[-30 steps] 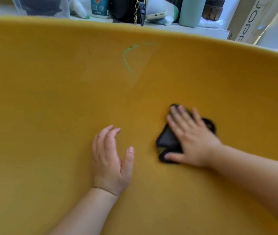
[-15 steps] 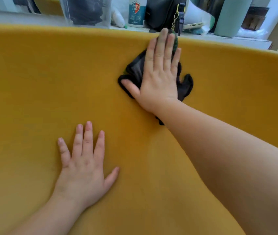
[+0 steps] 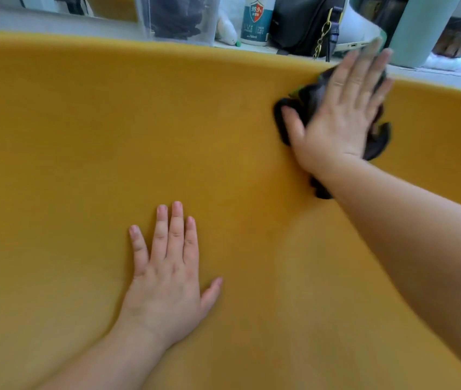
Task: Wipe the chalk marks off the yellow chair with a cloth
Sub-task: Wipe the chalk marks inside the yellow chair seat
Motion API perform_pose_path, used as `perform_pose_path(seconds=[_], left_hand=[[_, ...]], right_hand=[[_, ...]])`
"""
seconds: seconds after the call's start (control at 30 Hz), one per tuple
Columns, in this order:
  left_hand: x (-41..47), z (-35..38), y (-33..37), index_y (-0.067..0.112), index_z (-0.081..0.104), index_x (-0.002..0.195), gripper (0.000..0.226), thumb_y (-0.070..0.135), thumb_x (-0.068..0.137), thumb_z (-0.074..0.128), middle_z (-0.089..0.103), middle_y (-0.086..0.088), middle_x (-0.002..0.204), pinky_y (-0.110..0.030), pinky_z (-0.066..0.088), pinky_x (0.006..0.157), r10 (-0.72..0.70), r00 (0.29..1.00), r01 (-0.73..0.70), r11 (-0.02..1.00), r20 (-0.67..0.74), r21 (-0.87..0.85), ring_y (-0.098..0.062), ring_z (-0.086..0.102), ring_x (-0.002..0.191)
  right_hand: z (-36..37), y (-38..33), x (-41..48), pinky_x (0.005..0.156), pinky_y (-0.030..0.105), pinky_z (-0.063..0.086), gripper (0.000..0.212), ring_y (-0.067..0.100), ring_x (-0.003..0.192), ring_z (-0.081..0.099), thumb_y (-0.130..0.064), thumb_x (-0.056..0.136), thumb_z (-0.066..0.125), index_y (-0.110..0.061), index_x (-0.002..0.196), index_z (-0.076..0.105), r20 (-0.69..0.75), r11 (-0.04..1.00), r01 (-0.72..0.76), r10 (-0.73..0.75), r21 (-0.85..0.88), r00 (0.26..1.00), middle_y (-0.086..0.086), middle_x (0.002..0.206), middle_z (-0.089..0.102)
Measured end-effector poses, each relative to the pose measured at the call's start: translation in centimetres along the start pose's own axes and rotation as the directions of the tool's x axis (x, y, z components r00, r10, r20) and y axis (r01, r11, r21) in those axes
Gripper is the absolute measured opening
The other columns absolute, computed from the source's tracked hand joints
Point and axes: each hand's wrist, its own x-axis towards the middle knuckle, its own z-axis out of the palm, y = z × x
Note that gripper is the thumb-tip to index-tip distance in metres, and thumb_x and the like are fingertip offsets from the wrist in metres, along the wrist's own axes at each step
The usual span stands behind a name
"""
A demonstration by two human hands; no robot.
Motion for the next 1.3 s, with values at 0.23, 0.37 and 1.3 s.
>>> perform_pose_path(seconds=[0.23, 0.37, 1.3], left_hand=[[0.3, -0.3, 0.4, -0.006, 0.036, 0.149, 0.095, 0.052, 0.074, 0.043, 0.015, -0.024, 0.164, -0.065, 0.015, 0.118, -0.06, 0.998, 0.057, 0.995, -0.027, -0.087, -0.039, 0.011, 0.153], [0.1, -0.4, 0.1, -0.006, 0.038, 0.148, 0.091, 0.047, 0.074, 0.042, 0.018, -0.022, 0.164, -0.06, 0.012, 0.119, -0.065, 0.997, 0.058, 0.988, -0.045, -0.142, -0.037, 0.014, 0.153], [-3.8, -5.0, -3.4, 0.012, 0.022, 0.158, 0.094, 0.06, 0.079, 0.005, 0.009, -0.01, 0.168, -0.052, 0.004, 0.124, 0.279, 0.888, -0.331, 0.939, 0.365, 0.089, -0.028, 0.009, 0.155]], right_hand=[[2.8, -8.7, -7.1, 0.126, 0.054, 0.002, 0.085, 0.032, 0.157, 0.0, -0.061, 0.1, 0.036, -0.009, 0.162, 0.012, 0.013, 0.744, 0.652, -0.661, 0.148, 0.751, 0.013, 0.17, 0.005], [4.0, 1.9, -13.4, 0.127, 0.051, 0.002, 0.093, 0.029, 0.158, -0.004, -0.071, 0.094, 0.036, -0.01, 0.162, 0.015, 0.236, 0.755, 0.649, -0.651, 0.097, 0.722, 0.009, 0.17, 0.0], [-0.7, 8.3, -18.7, 0.123, 0.059, -0.007, 0.098, 0.032, 0.155, -0.019, -0.079, 0.092, 0.01, -0.012, 0.161, -0.012, 0.571, 0.966, -0.14, 0.241, -0.216, 0.785, 0.013, 0.168, -0.021]])
